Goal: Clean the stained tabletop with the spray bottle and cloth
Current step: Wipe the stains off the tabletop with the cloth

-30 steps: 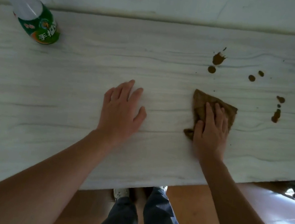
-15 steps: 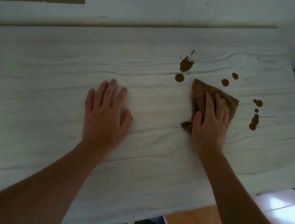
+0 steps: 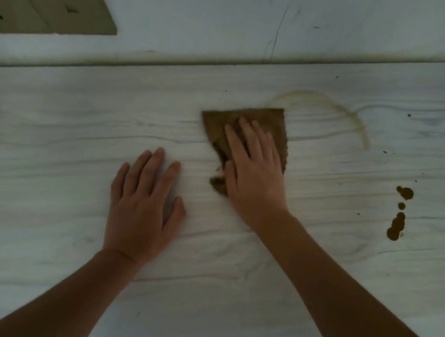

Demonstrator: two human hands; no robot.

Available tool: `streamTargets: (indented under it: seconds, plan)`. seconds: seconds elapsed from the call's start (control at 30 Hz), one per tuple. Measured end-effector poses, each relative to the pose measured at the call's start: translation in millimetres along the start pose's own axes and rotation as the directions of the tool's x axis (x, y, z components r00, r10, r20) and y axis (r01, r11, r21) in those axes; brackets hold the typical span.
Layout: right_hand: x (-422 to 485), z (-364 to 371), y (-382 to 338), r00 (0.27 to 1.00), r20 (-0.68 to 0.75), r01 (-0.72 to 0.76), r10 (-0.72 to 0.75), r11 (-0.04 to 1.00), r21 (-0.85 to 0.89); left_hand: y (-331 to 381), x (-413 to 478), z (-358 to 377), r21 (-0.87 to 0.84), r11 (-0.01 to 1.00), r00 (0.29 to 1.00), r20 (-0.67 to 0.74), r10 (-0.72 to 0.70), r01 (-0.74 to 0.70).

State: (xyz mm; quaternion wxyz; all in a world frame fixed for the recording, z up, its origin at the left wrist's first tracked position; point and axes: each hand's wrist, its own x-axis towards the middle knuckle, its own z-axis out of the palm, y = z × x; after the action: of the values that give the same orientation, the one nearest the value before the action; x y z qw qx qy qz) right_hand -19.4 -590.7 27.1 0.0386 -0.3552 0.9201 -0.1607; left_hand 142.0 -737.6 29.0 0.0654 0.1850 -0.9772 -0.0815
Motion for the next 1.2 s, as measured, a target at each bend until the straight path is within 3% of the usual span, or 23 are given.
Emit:
streamTargets:
  seconds: [0.07, 0.13, 0.3, 0.43, 0.5, 0.57, 0.67, 0.73, 0.87, 1.0, 1.13, 1.2]
  plan:
    - [-31.1, -12.0, 16.9, 0.995, 0.063, 0.073, -0.072, 0.997, -0.011, 0.5, 0.3, -0.1, -0.002, 1.000, 1.000, -0.002, 0.001, -0.001]
    - [-49.5, -27.1, 47.5, 0.994, 0.093, 0.053, -0.050, 0.998, -0.025, 0.4, 0.6, 0.4, 0.001, 1.000, 1.000, 0.001, -0.002, 0.002]
    - [-11.1, -52.2, 109.1, 0.975, 0.061, -0.207, 0.212, 0.975, -0.081, -0.1, 1.0, 0.6, 0.005, 1.000, 1.000, 0.022, -0.003, 0.003]
    - [69.4, -40.0, 85.6, 0.925, -0.026, -0.381, 0.380, 0.925, -0.017, -0.1, 1.1, 0.9, -0.005, 1.000, 1.000, 0.015, -0.011, 0.011]
    - [88.1, -24.8, 52.7, 0.954, 0.003, -0.301, 0.301, 0.954, -0.021, 0.2, 1.7, 1.1, -0.007, 1.000, 1.000, 0.016, -0.010, 0.010]
    - [83.4, -10.9, 17.0, 0.995, 0.043, -0.090, 0.091, 0.996, -0.018, 0.2, 1.7, 0.4, -0.004, 1.000, 1.000, 0.025, -0.009, 0.009]
    - [60.3, -3.1, -2.0, 0.981, 0.108, 0.163, -0.164, 0.987, 0.017, 0.5, 1.5, -0.8, 0.000, 1.000, 0.999, 0.042, -0.013, 0.013]
    - [60.3, -9.3, 19.4, 0.966, 0.148, 0.215, -0.211, 0.977, -0.006, 0.9, 1.5, -0.9, -0.001, 1.000, 0.999, 0.046, -0.016, 0.016]
    - [80.5, -35.6, 104.6, 0.997, 0.076, -0.022, 0.030, 0.994, -0.106, 0.8, 1.6, -0.5, -0.010, 1.000, 0.999, 0.038, -0.016, 0.016]
    - [71.7, -66.2, 173.0, 0.967, -0.012, -0.253, 0.254, 0.961, -0.111, 0.3, 1.2, -0.7, -0.015, 1.000, 0.999, 0.030, -0.019, 0.019]
    - [76.9, -56.5, 141.4, 0.923, -0.040, -0.384, 0.382, 0.916, -0.118, -0.1, 0.9, -1.2, -0.013, 1.000, 0.999, 0.029, -0.021, 0.021]
    - [76.4, -46.3, 109.9, 0.955, -0.020, -0.296, 0.296, 0.946, -0.133, -0.8, 1.0, -0.8, -0.013, 1.000, 0.999, 0.028, -0.018, 0.019]
